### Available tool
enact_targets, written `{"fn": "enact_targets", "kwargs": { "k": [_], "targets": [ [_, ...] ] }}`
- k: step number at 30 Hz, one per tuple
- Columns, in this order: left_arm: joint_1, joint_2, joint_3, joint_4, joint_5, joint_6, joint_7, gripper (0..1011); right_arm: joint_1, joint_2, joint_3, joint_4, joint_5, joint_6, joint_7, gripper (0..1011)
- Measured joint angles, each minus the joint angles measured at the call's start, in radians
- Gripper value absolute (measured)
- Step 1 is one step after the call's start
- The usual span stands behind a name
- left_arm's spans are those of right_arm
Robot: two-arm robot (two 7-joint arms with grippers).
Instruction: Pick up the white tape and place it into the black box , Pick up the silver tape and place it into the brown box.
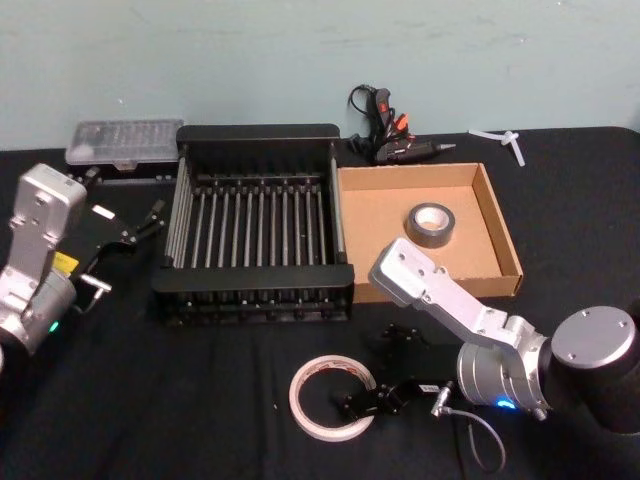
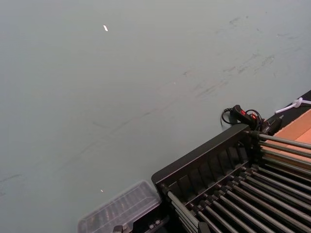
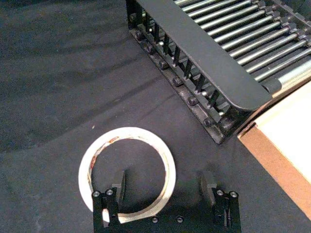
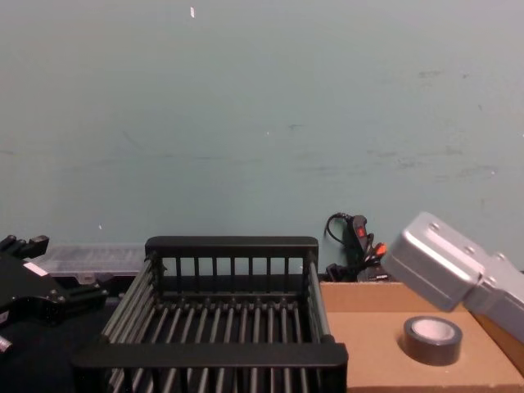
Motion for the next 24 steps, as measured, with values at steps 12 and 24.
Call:
{"fn": "enact_targets", "kwargs": {
  "k": [12, 24],
  "targets": [
    [0.0, 0.0, 0.0, 0.0, 0.0, 0.0, 0.0, 1001, 0.026, -0.013, -0.015, 0.032, 0.0, -0.002, 0.005, 1002],
    [0.0, 0.0, 0.0, 0.0, 0.0, 0.0, 0.0, 1001, 0.035, -0.022, -0.021, 0.053, 0.006, -0.009, 0.0, 1002]
  ]
}}
